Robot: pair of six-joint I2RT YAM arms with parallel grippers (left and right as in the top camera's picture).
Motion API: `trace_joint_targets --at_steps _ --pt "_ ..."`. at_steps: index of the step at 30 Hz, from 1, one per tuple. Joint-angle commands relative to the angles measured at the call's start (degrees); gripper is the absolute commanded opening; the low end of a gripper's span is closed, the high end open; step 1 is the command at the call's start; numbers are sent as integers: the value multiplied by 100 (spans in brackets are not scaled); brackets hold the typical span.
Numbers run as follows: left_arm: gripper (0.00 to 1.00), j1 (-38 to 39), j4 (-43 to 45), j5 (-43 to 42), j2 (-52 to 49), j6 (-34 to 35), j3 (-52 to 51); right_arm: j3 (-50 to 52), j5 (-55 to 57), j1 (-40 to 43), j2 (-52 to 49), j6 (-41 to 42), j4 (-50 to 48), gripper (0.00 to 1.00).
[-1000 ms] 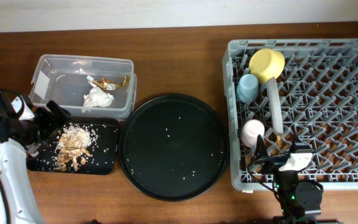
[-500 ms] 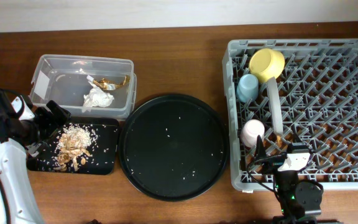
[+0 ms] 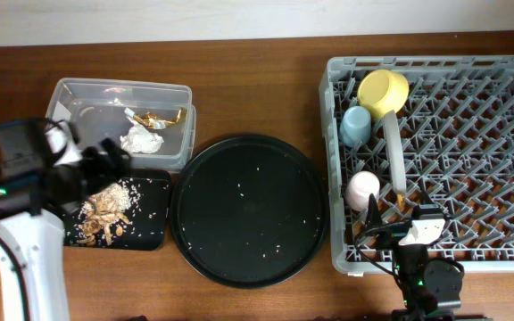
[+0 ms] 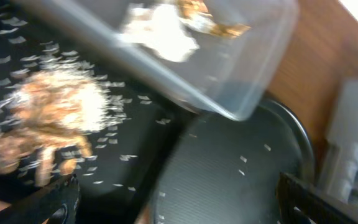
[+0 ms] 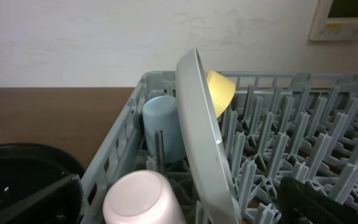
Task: Sort waste into correct bins and load items into the dishwasher rack
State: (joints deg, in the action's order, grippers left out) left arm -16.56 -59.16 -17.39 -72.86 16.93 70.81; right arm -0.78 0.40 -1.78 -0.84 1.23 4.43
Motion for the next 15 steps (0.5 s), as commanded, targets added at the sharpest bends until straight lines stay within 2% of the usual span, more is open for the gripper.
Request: trace_joint_targets --at_steps 1,6,9,11,12,15 --pt "99 920 -9 -15 870 13 4 46 26 35 48 -37 20 98" --pt "99 1473 -11 -15 2610 13 -247 46 28 35 48 -37 20 98" --pt "99 1565 -9 81 3536 13 -1180 46 26 35 48 -37 20 98" --pt "99 1567 271 223 4262 15 -2332 46 26 35 48 -37 20 98" --pt "99 1567 874 221 4697 15 -3023 46 28 35 48 -37 20 98" --pt "99 1572 3644 223 5753 13 -4815 46 28 35 48 -37 20 98"
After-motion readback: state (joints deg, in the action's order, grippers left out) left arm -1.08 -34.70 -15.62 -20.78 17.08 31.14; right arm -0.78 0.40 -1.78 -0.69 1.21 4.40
